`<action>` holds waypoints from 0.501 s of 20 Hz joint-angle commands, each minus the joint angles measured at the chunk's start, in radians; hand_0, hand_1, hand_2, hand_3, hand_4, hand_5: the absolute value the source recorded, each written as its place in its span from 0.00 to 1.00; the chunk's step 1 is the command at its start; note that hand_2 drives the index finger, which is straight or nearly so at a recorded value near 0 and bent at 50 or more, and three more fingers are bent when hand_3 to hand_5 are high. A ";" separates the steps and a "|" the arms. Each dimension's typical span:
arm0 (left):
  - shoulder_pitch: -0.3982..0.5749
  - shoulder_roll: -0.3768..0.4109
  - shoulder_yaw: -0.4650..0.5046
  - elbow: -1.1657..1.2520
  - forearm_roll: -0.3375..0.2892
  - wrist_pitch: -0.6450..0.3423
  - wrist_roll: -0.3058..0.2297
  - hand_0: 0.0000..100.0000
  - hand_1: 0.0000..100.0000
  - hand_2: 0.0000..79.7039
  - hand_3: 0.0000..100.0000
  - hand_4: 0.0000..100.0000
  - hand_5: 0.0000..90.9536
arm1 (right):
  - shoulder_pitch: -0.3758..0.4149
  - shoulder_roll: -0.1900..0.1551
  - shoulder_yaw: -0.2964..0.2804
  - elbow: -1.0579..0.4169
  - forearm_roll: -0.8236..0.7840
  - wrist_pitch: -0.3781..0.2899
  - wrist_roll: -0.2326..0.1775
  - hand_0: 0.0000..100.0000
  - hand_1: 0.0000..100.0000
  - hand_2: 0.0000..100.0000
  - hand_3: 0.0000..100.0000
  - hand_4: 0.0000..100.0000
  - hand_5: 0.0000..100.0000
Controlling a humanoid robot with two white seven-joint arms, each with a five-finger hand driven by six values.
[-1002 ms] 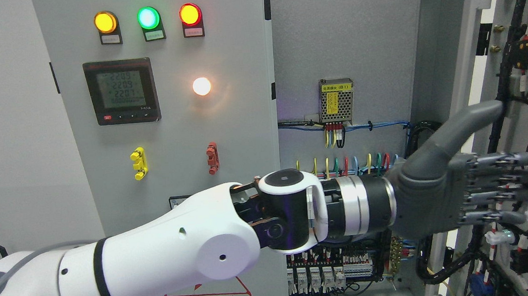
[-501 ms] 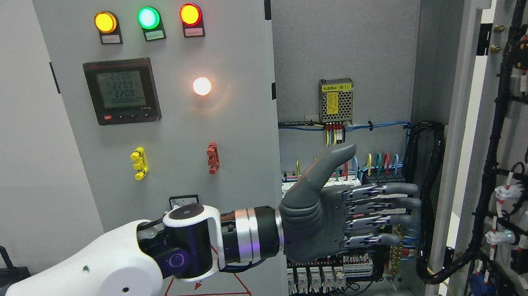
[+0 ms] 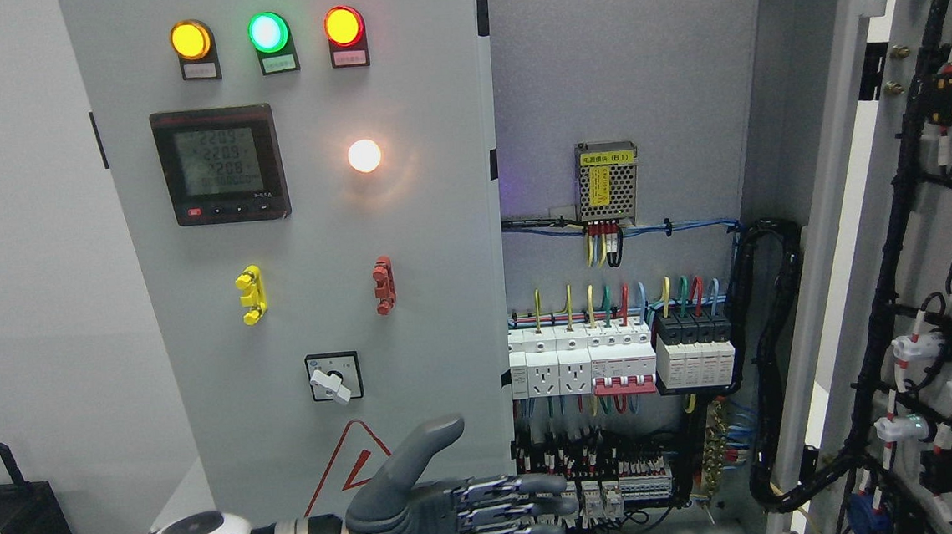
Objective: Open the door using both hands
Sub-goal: 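Withdraw the left hand down and out of the cabinet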
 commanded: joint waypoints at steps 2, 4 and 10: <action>0.286 0.333 0.132 -0.045 -0.068 -0.016 -0.022 0.00 0.00 0.00 0.00 0.03 0.00 | 0.000 0.000 0.000 0.000 0.000 0.000 0.000 0.11 0.00 0.00 0.00 0.00 0.00; 0.387 0.352 0.160 -0.039 -0.123 -0.039 -0.053 0.00 0.00 0.00 0.00 0.03 0.00 | 0.000 0.000 0.000 0.000 0.000 0.000 0.000 0.11 0.00 0.00 0.00 0.00 0.00; 0.717 0.363 0.275 0.018 -0.204 -0.128 -0.054 0.00 0.00 0.00 0.00 0.03 0.00 | 0.000 0.000 0.000 0.000 0.000 0.000 0.000 0.11 0.00 0.00 0.00 0.00 0.00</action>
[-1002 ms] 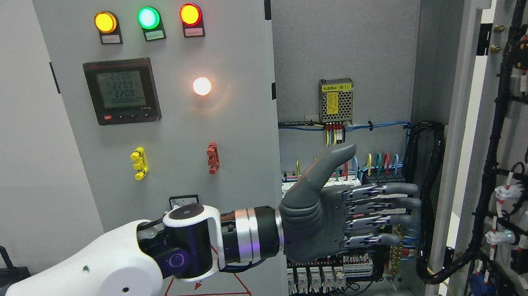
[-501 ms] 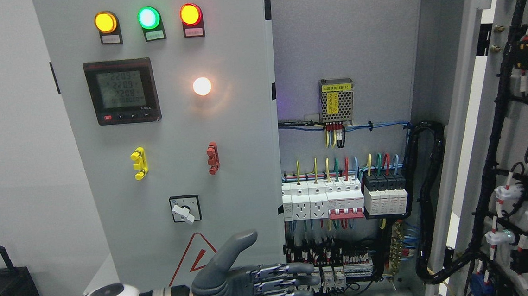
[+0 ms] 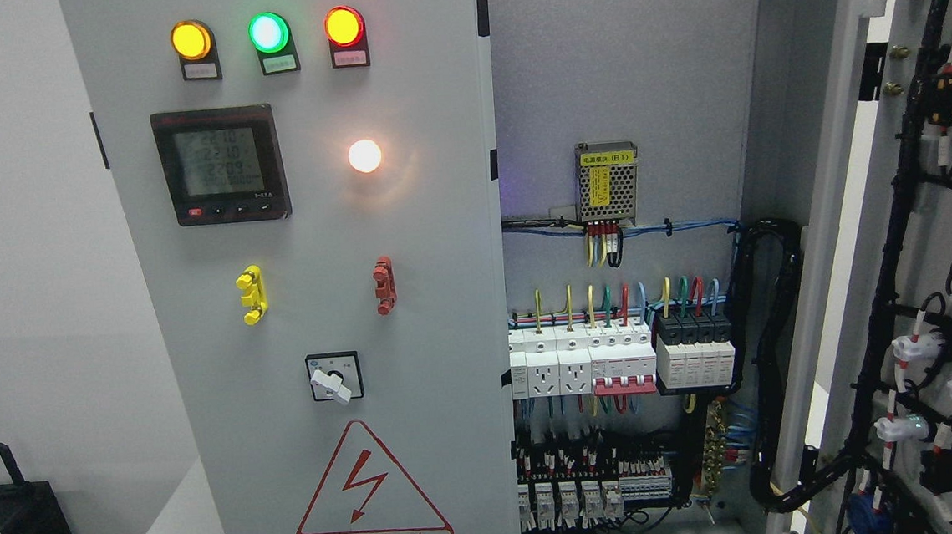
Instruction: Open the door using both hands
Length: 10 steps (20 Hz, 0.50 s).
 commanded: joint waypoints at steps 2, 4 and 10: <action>0.364 0.141 0.176 0.078 -0.089 -0.038 -0.005 0.00 0.00 0.00 0.00 0.03 0.00 | 0.000 0.000 0.000 0.000 0.000 0.000 0.000 0.11 0.00 0.00 0.00 0.00 0.00; 0.453 0.113 0.178 0.136 -0.136 -0.068 -0.013 0.00 0.00 0.00 0.00 0.03 0.00 | 0.000 0.000 0.000 0.000 0.000 0.000 0.000 0.11 0.00 0.00 0.00 0.00 0.00; 0.732 -0.046 0.280 0.346 -0.260 -0.101 -0.054 0.00 0.00 0.00 0.00 0.03 0.00 | 0.000 0.000 0.000 0.000 0.000 0.000 0.000 0.11 0.00 0.00 0.00 0.00 0.00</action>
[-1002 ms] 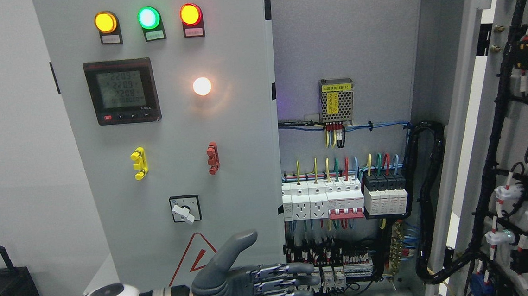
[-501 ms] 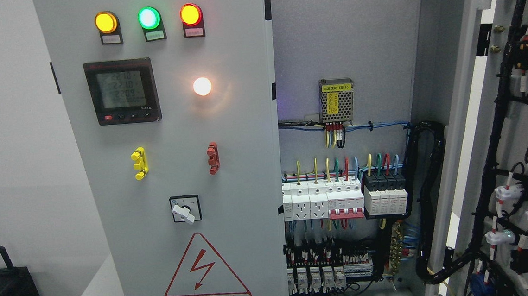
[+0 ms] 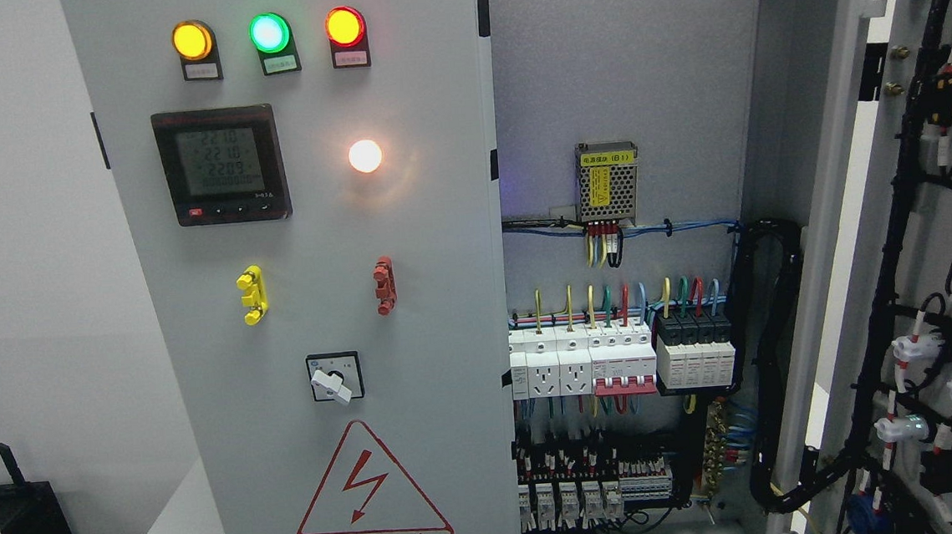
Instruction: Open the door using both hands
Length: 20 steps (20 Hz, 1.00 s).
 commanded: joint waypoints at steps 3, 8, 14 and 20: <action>0.464 -0.160 0.316 0.272 -0.217 -0.007 -0.038 0.00 0.00 0.00 0.00 0.03 0.00 | 0.000 0.000 0.000 0.000 0.000 0.000 0.000 0.11 0.00 0.00 0.00 0.00 0.00; 0.638 -0.324 0.488 0.368 -0.401 0.000 -0.061 0.00 0.00 0.00 0.00 0.03 0.00 | 0.000 0.000 0.000 0.000 0.000 0.000 0.000 0.11 0.00 0.00 0.00 0.00 0.00; 0.618 -0.583 0.551 0.663 -0.620 -0.008 -0.101 0.00 0.00 0.00 0.00 0.03 0.00 | 0.000 0.000 0.000 0.000 0.000 0.000 0.000 0.11 0.00 0.00 0.00 0.00 0.00; 0.469 -0.823 0.582 1.058 -0.771 -0.046 -0.105 0.00 0.00 0.00 0.00 0.03 0.00 | 0.000 0.000 0.000 0.000 0.000 0.000 0.000 0.11 0.00 0.00 0.00 0.00 0.00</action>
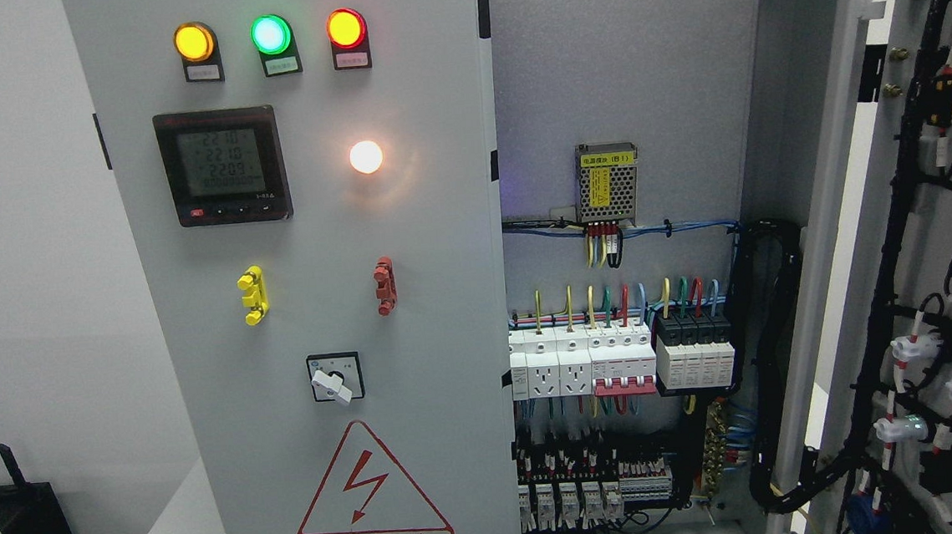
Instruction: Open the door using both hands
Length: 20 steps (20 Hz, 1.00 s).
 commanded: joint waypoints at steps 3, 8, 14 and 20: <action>-0.152 -0.473 0.148 0.702 -0.185 -0.102 0.007 0.00 0.00 0.00 0.00 0.03 0.00 | 0.000 0.000 0.000 0.000 0.000 -0.001 0.000 0.11 0.00 0.00 0.00 0.00 0.00; -0.269 -0.622 0.165 0.957 -0.237 -0.155 0.043 0.00 0.00 0.00 0.00 0.03 0.00 | 0.000 0.000 0.000 0.000 0.000 0.000 0.000 0.11 0.00 0.00 0.00 0.00 0.00; -0.311 -0.737 0.188 1.086 -0.326 -0.184 0.189 0.00 0.00 0.00 0.00 0.03 0.00 | 0.000 0.000 0.000 0.000 0.000 0.000 0.000 0.11 0.00 0.00 0.00 0.00 0.00; -0.311 -0.745 0.451 1.084 -0.579 -0.175 0.246 0.00 0.00 0.00 0.00 0.03 0.00 | 0.000 0.000 0.000 0.000 0.000 0.000 0.000 0.11 0.00 0.00 0.00 0.00 0.00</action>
